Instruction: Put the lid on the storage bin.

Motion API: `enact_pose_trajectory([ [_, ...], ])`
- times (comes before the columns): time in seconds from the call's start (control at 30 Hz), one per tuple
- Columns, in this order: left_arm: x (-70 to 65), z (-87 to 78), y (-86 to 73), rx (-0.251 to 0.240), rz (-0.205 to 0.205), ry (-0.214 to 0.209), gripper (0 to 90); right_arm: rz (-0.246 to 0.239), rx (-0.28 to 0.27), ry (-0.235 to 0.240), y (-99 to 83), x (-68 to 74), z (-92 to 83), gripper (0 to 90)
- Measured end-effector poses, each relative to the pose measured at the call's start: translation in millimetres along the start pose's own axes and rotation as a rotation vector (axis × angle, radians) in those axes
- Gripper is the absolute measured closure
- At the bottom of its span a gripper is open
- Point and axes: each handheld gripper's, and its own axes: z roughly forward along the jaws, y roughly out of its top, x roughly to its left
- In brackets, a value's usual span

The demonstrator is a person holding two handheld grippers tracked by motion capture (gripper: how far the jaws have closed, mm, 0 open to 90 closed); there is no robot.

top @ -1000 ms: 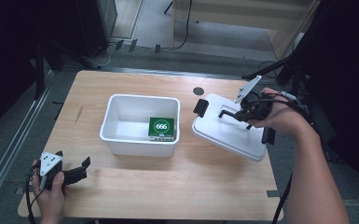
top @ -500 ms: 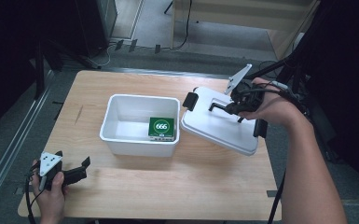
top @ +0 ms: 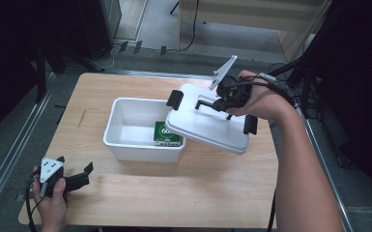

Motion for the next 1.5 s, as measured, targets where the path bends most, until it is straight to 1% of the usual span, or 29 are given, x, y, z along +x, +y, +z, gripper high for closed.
enact_pose_trajectory([
  [0.03,-0.1,0.0,0.0,0.0,0.0,0.0,0.0,0.001,-0.003,0.006,4.0,1.1,1.7,85.9],
  [0.2,0.0,-0.5,-0.4,-0.009,-0.001,0.002,0.0,-0.028,-0.001,0.025,23.6,5.1,11.7,85.9],
  [0.53,1.4,-0.4,-0.1,-0.013,-0.01,0.006,0.0,-0.075,0.002,0.051,58.2,12.9,28.2,85.9],
  [0.6,1.4,-0.5,-0.2,-0.014,-0.014,0.005,0.0,-0.077,0.008,0.052,64.1,14.7,30.1,85.9],
  [0.67,1.4,-0.8,-0.2,-0.013,-0.009,0.007,0.0,-0.083,0.014,0.056,69.7,15.8,31.8,85.9],
  [0.7,1.4,-0.7,-0.2,-0.014,-0.009,0.007,0.0,-0.093,0.008,0.058,72.4,16.0,33.2,85.9],
  [0.73,1.4,-0.8,-0.2,-0.014,-0.013,0.006,0.0,-0.091,0.008,0.06,75.1,17.1,34.2,85.9],
  [0.83,1.7,-0.6,-0.1,-0.017,-0.018,0.005,0.0,-0.108,0.007,0.066,83.6,19.2,37.7,85.9],
  [0.87,1.9,-0.6,-0.1,-0.016,-0.018,0.004,0.0,-0.107,0.004,0.069,86.4,20.4,39.2,85.9],
  [0.97,2.0,-0.5,0.0,-0.018,-0.025,0.004,0.0,-0.125,0.009,0.075,95.5,22.4,43.3,85.9],
  [1.2,2.3,-0.8,-0.1,-0.019,-0.029,0.005,0.0,-0.166,0.017,0.086,116.6,27.8,53.0,85.9],
  [1.27,2.4,-0.8,-0.2,-0.022,-0.031,0.005,0.0,-0.185,0.013,0.088,122.5,28.8,55.4,85.9],
  [1.5,2.8,-0.9,-0.3,-0.025,-0.034,0.004,0.0,-0.218,0.004,0.101,139.6,33.1,64.5,85.9],
])
